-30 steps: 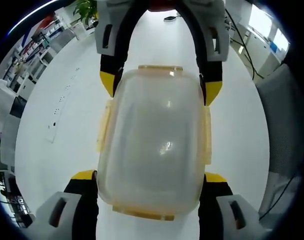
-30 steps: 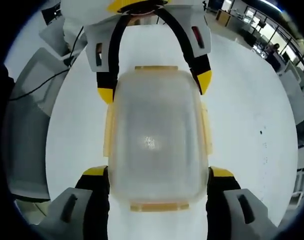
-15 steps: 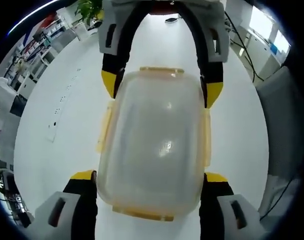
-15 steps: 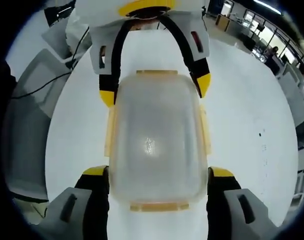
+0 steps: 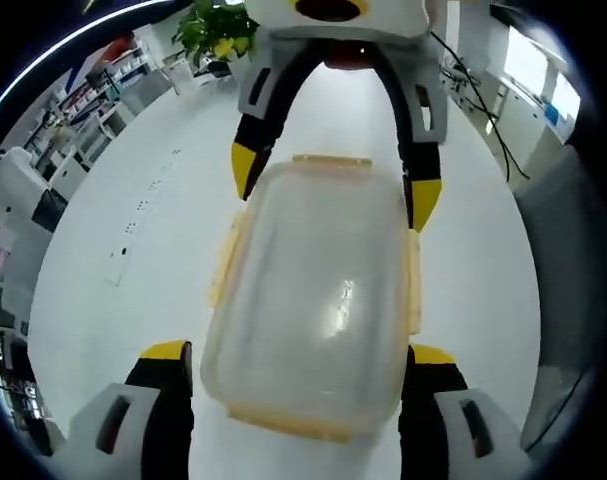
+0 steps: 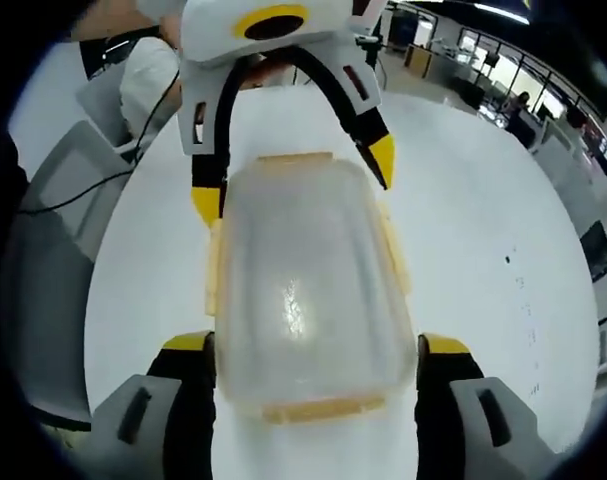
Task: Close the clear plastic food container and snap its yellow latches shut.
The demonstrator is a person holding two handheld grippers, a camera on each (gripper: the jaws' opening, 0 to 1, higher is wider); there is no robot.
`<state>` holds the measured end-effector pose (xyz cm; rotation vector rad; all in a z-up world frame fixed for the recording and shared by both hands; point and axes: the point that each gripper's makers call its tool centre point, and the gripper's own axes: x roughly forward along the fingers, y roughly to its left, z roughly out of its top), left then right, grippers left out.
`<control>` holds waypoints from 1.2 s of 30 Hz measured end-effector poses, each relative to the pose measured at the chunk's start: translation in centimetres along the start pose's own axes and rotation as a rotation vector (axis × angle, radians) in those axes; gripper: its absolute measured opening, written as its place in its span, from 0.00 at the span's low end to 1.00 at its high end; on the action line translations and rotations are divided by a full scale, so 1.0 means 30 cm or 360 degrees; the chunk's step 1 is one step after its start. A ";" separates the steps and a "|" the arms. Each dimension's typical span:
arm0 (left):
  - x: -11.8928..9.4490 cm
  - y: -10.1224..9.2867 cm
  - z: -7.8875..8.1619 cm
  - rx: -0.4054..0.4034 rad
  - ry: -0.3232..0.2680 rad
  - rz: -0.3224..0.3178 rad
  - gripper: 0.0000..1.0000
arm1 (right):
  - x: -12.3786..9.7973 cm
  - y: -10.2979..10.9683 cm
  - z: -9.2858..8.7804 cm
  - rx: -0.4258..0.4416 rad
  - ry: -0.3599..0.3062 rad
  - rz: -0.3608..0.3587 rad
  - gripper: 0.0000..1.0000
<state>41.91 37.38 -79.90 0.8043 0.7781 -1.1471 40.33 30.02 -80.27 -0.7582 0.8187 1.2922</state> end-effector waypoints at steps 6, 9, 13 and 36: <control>-0.016 0.008 0.002 -0.0109 -0.0155 0.0057 0.82 | -0.007 -0.001 0.015 0.0155 -0.0157 -0.0054 0.85; -0.029 0.002 0.008 -0.0136 -0.0235 0.0099 0.80 | -0.005 -0.003 0.000 0.0203 -0.0177 -0.0082 0.85; -0.036 0.002 -0.010 -0.0204 -0.0283 0.0116 0.80 | -0.004 0.005 -0.008 0.0258 -0.0238 -0.0119 0.87; -0.038 -0.047 -0.040 -0.0547 -0.0593 0.0263 0.81 | -0.019 0.035 -0.021 0.0604 -0.0550 -0.0328 0.97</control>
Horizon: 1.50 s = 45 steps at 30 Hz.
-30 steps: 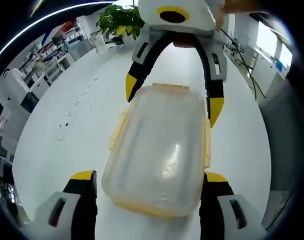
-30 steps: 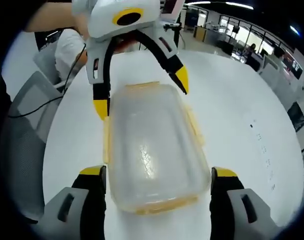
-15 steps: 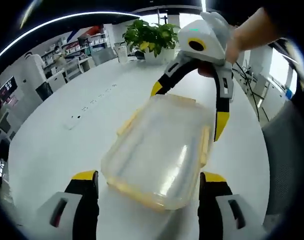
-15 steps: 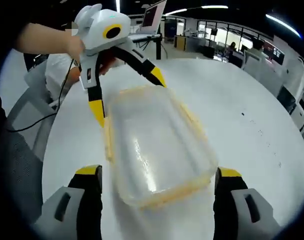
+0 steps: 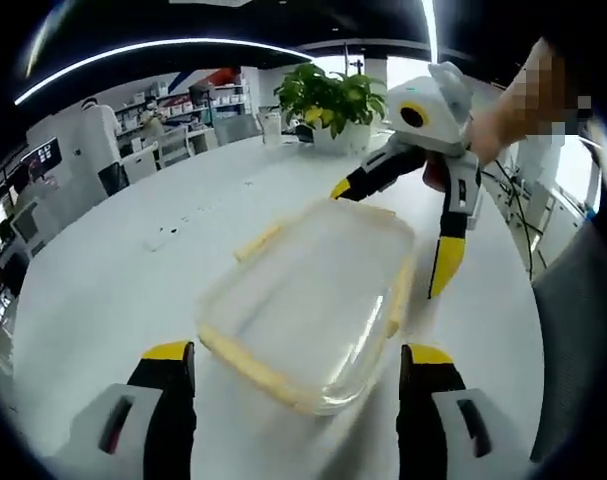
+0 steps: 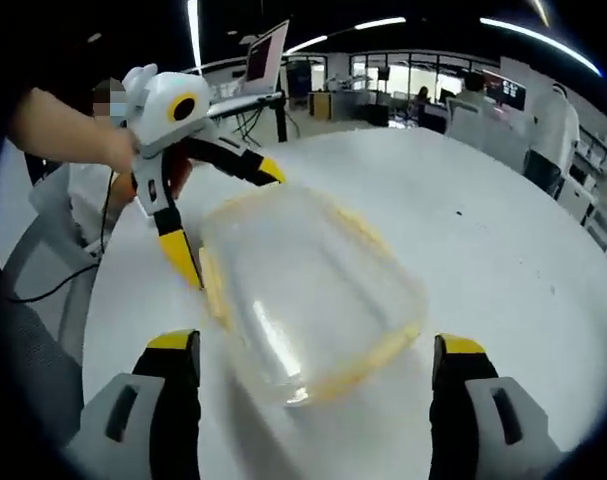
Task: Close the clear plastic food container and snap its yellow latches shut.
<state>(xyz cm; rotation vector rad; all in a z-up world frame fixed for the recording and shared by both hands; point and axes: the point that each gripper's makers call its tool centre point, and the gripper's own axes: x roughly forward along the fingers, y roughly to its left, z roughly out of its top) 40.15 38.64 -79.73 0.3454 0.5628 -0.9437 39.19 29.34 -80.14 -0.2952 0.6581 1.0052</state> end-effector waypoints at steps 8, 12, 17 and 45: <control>-0.020 -0.014 0.024 -0.0123 -0.0126 0.0039 0.91 | -0.022 0.021 0.013 0.0097 -0.0105 0.0015 1.00; -0.023 -0.043 0.011 -0.0163 -0.0127 0.0015 0.97 | -0.032 0.017 0.003 0.0141 -0.0122 0.0007 1.00; -0.023 -0.063 0.006 -0.0210 -0.0144 -0.0004 0.99 | -0.044 0.031 0.006 0.0199 -0.0154 0.0017 1.00; -0.156 -0.064 -0.029 -0.0423 -0.0250 0.0163 0.92 | -0.164 0.056 0.027 0.0357 -0.0315 -0.0130 0.95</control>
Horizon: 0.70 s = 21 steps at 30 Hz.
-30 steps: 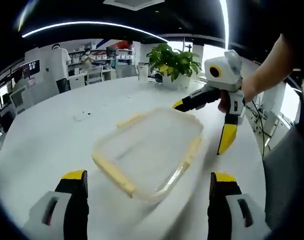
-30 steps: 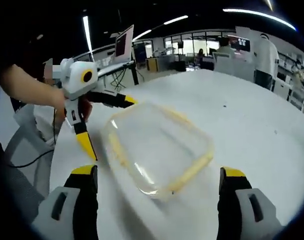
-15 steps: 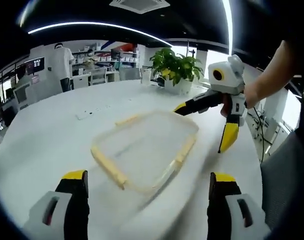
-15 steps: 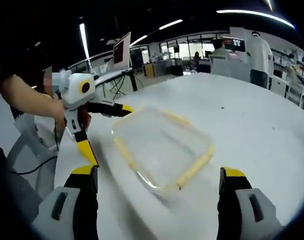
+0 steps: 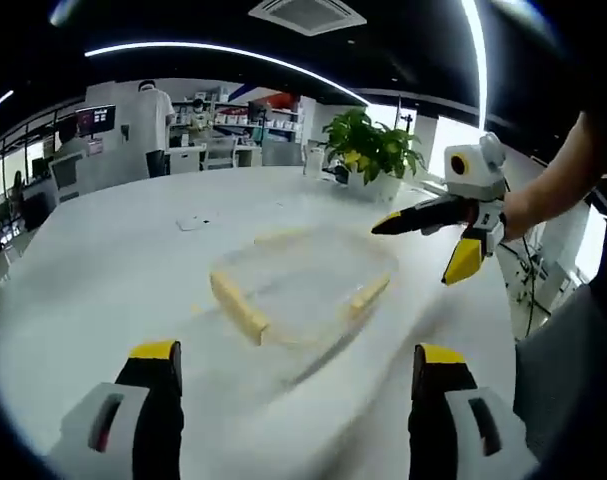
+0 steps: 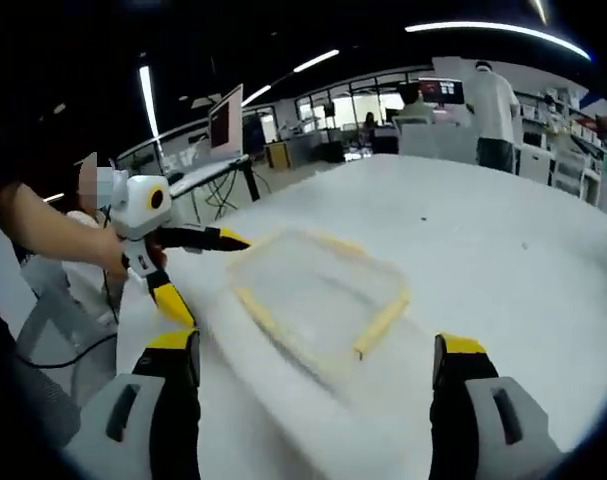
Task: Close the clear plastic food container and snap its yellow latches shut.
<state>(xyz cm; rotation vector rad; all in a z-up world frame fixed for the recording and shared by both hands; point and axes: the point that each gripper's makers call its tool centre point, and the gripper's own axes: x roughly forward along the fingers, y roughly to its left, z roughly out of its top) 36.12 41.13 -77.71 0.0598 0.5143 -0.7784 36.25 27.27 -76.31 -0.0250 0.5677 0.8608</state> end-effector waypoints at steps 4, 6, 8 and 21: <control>-0.037 -0.010 0.001 -0.0056 -0.0035 0.0029 0.91 | -0.031 0.019 0.009 -0.0001 -0.0048 -0.0002 0.93; -0.054 -0.016 -0.001 -0.0069 -0.0045 0.0040 0.91 | -0.047 0.024 0.006 0.0018 -0.0048 -0.0014 0.93; -0.073 -0.020 -0.006 -0.0088 -0.0056 0.0056 0.91 | -0.062 0.030 0.008 0.0040 -0.0060 -0.0023 0.93; -0.186 -0.061 -0.016 -0.0176 -0.0104 0.0107 0.87 | -0.164 0.101 0.009 0.0100 -0.0130 -0.0052 0.93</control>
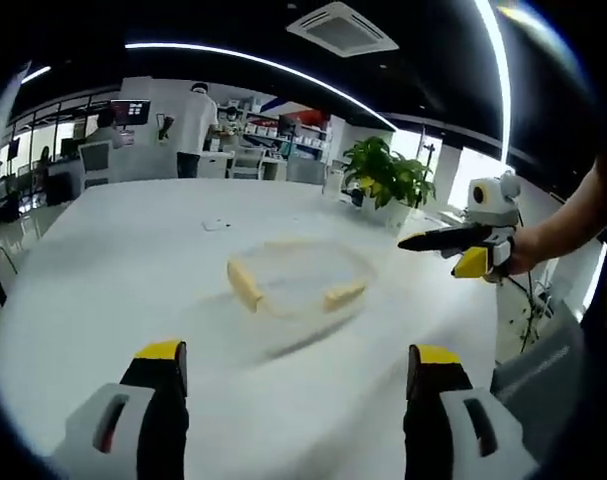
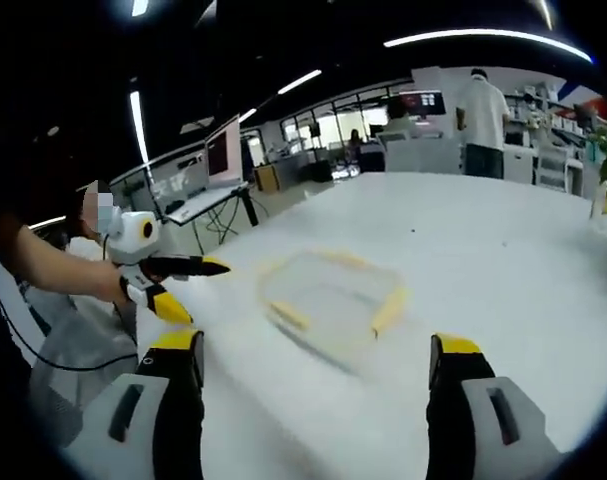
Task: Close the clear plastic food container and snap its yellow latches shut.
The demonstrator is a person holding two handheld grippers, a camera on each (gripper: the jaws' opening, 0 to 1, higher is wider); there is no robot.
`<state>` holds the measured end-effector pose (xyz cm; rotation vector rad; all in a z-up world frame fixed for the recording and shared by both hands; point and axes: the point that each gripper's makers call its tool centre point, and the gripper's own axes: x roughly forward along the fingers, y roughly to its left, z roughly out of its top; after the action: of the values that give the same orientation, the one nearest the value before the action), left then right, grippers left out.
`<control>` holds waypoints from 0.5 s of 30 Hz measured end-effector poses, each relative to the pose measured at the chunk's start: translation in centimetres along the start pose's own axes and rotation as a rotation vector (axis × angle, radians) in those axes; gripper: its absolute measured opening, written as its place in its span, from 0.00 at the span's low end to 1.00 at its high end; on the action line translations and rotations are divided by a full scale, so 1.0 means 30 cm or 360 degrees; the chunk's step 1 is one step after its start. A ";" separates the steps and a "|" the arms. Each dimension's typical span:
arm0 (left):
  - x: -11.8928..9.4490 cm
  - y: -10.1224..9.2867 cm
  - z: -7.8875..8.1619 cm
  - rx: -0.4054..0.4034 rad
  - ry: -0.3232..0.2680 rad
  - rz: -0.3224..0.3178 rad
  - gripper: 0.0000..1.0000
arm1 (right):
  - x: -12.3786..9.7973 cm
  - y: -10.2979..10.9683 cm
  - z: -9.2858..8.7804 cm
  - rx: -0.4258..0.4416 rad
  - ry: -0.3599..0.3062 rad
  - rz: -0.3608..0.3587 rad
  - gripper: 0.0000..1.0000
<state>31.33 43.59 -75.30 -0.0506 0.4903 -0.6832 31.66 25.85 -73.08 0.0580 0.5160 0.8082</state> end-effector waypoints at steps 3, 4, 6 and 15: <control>-0.026 -0.009 -0.013 -0.0022 0.0012 -0.0006 0.86 | -0.025 0.001 -0.017 -0.0029 0.0023 -0.0006 0.93; -0.033 -0.010 -0.015 -0.0016 0.0019 -0.0003 0.86 | -0.038 -0.001 -0.020 -0.0025 0.0024 -0.0011 0.93; -0.053 -0.013 -0.013 -0.0018 0.0017 -0.0002 0.86 | -0.056 -0.004 -0.024 -0.0018 0.0022 -0.0019 0.93; -0.125 -0.028 0.006 -0.0079 -0.0021 0.0011 0.85 | -0.138 0.021 -0.013 -0.0009 -0.0004 -0.0072 0.95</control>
<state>28.42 45.24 -73.39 -0.1003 0.4946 -0.6632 28.69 23.32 -71.54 0.0419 0.5107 0.7656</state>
